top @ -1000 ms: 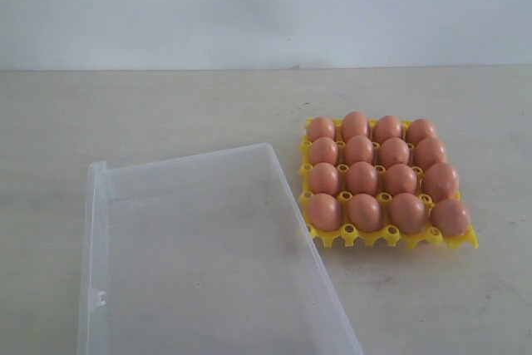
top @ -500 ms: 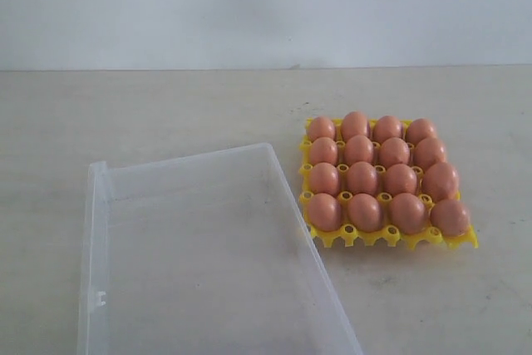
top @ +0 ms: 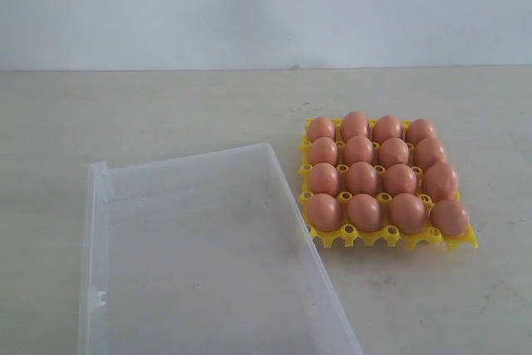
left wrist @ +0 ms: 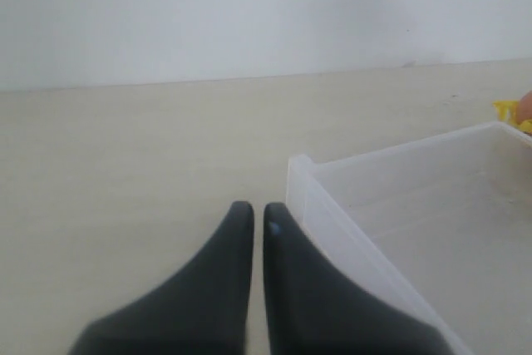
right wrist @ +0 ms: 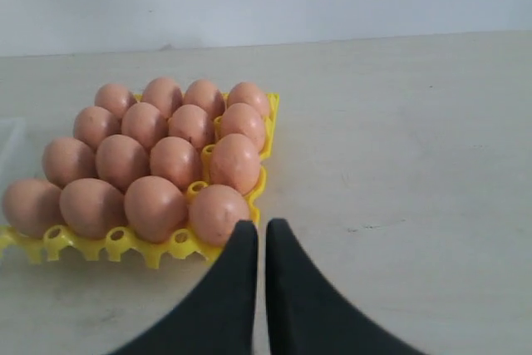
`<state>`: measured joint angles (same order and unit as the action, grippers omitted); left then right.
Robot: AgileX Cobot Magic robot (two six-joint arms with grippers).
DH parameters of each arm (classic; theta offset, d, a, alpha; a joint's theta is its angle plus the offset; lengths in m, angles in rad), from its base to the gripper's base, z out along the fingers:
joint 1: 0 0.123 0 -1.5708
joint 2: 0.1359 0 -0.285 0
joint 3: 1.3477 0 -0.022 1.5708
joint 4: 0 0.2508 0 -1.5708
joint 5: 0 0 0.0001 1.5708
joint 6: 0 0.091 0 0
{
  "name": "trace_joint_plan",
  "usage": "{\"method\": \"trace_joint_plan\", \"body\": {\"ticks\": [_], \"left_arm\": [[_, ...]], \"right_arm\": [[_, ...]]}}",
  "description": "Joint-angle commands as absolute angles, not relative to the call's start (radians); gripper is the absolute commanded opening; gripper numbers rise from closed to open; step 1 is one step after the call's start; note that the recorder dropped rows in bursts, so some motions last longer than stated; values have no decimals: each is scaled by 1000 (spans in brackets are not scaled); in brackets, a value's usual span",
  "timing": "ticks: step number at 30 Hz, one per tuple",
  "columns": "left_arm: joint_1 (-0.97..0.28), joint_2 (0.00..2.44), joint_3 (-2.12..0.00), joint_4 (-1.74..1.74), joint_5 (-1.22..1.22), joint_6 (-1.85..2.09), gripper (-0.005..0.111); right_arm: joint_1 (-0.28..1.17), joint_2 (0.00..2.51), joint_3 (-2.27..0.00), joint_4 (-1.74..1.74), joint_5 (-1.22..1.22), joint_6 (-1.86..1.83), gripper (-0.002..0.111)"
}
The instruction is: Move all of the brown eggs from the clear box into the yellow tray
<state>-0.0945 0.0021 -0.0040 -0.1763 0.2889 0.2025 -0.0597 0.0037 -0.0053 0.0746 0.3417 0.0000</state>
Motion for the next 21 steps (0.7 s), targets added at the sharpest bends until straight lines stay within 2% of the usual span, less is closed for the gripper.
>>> {"method": "trace_joint_plan", "body": {"ticks": [1,21], "left_arm": [[-102,0,0,-175,286,203,4],[-102,0,0,-175,286,203,4]], "right_arm": [[-62,0,0,37,333,0,0],[-71,0,0,37,410,123,0]]}}
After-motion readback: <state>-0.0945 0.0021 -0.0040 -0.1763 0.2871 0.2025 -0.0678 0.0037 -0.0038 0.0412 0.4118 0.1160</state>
